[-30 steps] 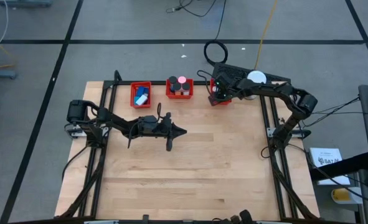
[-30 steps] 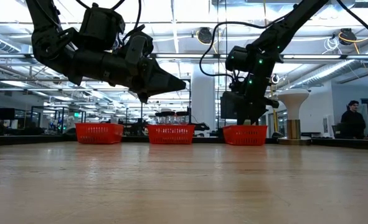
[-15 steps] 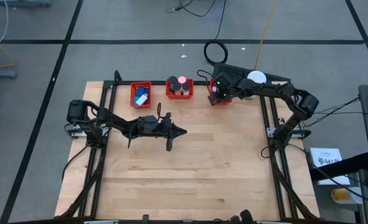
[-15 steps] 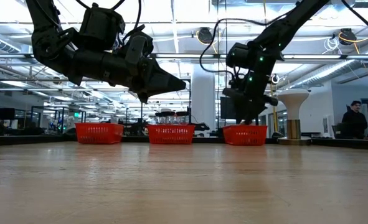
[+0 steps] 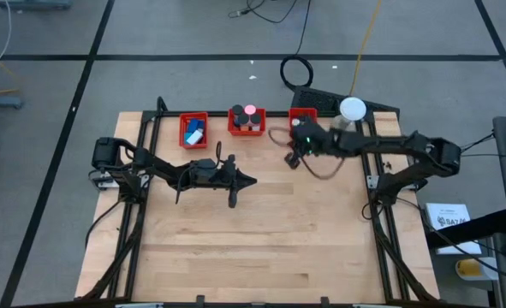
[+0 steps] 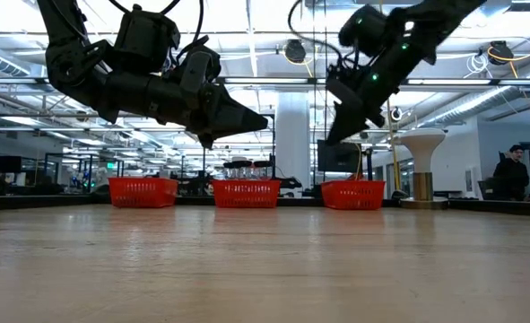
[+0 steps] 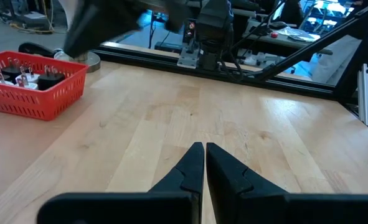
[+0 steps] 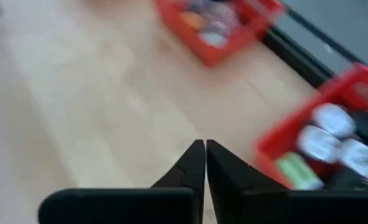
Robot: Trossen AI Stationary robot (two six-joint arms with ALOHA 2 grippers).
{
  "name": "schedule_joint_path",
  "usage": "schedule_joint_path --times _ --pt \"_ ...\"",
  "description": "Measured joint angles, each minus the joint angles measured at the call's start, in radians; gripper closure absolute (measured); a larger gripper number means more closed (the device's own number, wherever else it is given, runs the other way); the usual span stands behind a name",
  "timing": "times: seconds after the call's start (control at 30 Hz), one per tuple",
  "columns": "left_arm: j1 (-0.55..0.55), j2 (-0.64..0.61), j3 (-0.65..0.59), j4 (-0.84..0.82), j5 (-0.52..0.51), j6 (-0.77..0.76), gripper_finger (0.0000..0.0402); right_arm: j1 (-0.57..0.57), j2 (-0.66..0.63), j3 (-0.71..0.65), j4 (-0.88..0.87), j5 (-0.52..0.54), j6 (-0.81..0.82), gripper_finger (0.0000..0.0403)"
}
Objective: Pick & Place Office items
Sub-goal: Return to Home Position
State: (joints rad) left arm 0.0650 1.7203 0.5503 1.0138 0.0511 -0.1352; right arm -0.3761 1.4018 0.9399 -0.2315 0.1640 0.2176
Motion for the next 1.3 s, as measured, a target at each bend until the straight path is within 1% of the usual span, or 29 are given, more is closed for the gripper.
schedule_joint_path --times 0.13,0.2,0.3,0.43,0.57,0.67,0.77,0.9,1.07,1.17,1.3 --pt "0.0 0.0 0.0 0.0 0.0 0.0 0.0385 0.099 -0.072 -0.141 0.169 0.017 -0.025 0.0387" --pt "0.0 0.0 0.0 0.0 0.0 0.0 0.0385 0.137 -0.107 -0.216 0.271 0.015 -0.039 0.0387" --pt "0.0 0.0 0.0 -0.006 0.0 0.0 0.0385 0.184 -0.169 -0.326 0.377 0.015 -0.076 0.0392" --pt "0.0 0.0 0.0 -0.013 0.0 0.0 0.0385 0.218 -0.268 -0.46 0.493 0.017 -0.085 0.0401" --pt "0.0 0.0 0.001 0.018 -0.001 0.0 0.0385 0.231 -0.399 -0.573 0.558 0.015 -0.099 0.0401" --pt "0.0 0.0 0.0 0.036 -0.004 0.0 0.0385 0.234 -0.515 -0.647 0.569 0.017 -0.106 0.0402" --pt "0.0 0.0 0.0 0.039 -0.005 0.0 0.0385 0.234 -0.634 -0.709 0.571 0.008 -0.156 0.0402" --pt "0.0 0.0 0.0 0.034 -0.005 0.0 0.0385 0.233 -0.784 -0.774 0.568 -0.078 -0.221 0.0402" --pt "0.01 -0.016 -0.011 0.033 -0.001 -0.015 0.0392 0.232 -0.969 -0.847 0.562 -0.167 -0.249 0.0402" --pt "0.015 -0.039 -0.036 0.052 -0.001 0.019 0.0398 0.232 -1.087 -0.885 0.539 -0.17 -0.256 0.0402" --pt "0.027 -0.112 -0.116 0.054 0.0 0.034 0.0398 0.232 -1.229 -0.901 0.41 -0.17 -0.251 0.0402"
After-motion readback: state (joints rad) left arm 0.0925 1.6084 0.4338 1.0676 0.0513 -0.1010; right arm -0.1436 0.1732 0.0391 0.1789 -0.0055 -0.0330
